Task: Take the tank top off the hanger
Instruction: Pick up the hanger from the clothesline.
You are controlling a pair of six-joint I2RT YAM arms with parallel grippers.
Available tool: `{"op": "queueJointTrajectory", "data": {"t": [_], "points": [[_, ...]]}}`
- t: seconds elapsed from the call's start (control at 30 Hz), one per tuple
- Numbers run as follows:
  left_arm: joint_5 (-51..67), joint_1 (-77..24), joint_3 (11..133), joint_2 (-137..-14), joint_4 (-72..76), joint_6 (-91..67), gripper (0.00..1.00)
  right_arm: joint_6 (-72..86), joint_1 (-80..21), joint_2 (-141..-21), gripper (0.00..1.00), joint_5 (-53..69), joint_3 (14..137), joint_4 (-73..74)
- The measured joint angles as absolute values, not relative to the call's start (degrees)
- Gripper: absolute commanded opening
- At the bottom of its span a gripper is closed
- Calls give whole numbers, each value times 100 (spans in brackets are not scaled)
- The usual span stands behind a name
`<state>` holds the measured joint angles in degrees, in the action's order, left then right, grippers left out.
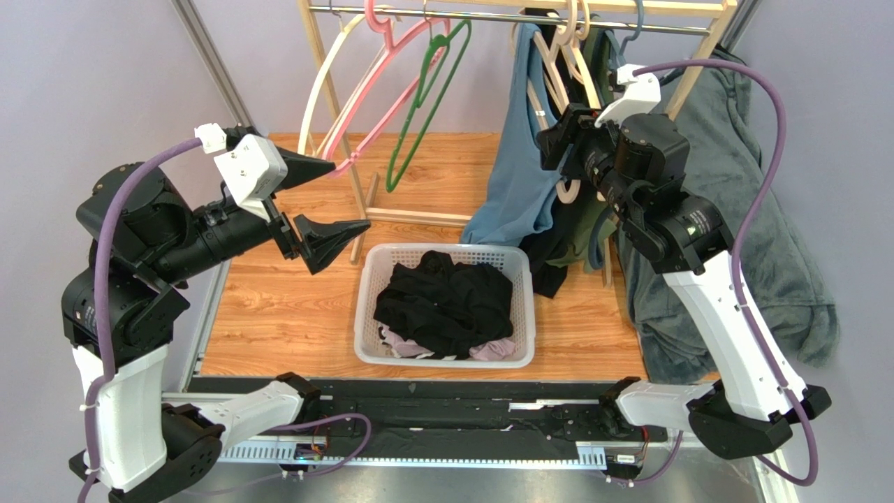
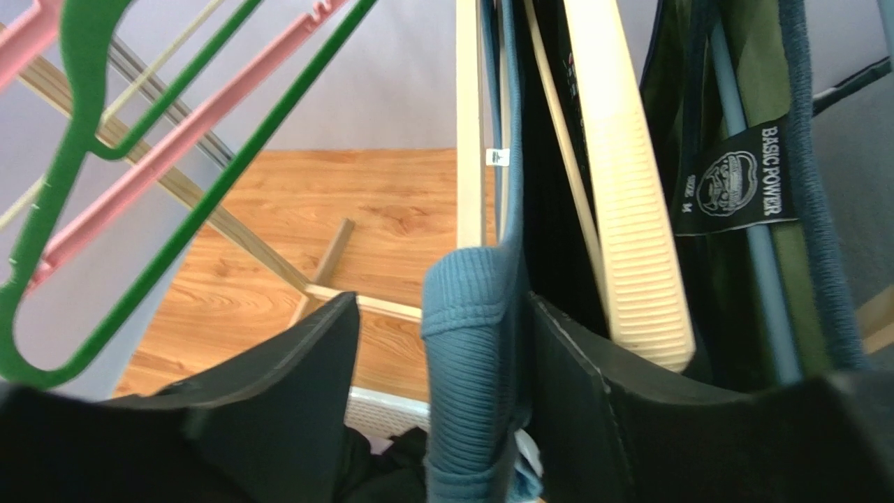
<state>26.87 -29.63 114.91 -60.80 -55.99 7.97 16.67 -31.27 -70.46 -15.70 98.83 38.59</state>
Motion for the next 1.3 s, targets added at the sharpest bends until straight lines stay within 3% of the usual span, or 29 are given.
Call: {"op": "queueJointTrajectory", "data": {"t": [0.27,0.4,1.3], "points": [[2729,-2943,11491,-6080,-5599,784,99,1356,-3127,-7258,27,-1752,10296,4370],[2766,-2932,11491,-6080,-5596,784,99,1168,-3124,-7312,1,-1876,10407,4482],[2799,-2915,11434,-6060,-5601,790,99,156,-3334,-7516,0,-1544,10092,3317]]}}
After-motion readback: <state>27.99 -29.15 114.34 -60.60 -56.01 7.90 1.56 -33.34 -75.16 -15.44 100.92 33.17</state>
